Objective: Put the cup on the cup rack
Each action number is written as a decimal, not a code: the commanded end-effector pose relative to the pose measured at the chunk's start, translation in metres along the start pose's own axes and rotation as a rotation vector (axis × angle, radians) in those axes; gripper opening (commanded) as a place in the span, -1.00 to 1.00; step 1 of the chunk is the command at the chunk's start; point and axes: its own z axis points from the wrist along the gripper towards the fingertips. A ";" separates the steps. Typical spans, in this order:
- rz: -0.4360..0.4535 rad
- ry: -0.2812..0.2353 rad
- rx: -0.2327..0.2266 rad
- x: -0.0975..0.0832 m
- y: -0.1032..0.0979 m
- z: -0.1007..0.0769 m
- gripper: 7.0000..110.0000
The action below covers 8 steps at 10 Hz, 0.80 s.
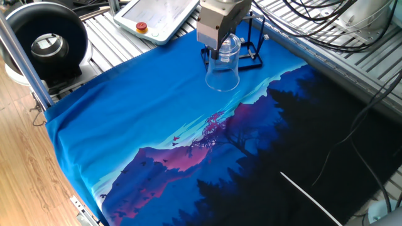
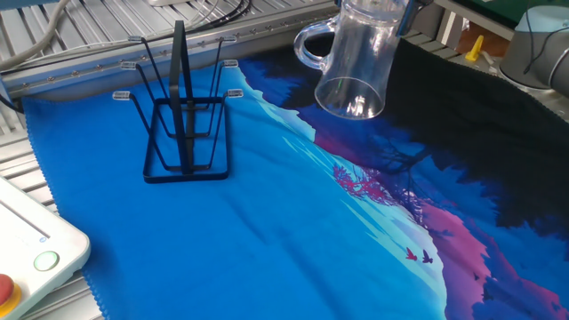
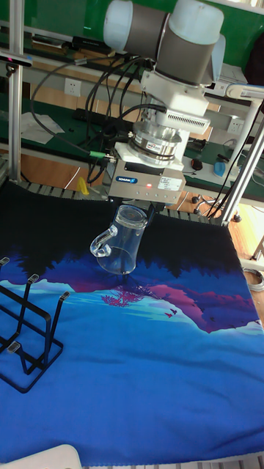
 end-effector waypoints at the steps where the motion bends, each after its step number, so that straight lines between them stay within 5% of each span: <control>1: 0.010 -0.002 0.020 -0.013 -0.027 -0.001 -0.71; 8: -0.066 -0.021 0.004 -0.048 -0.086 0.005 -0.71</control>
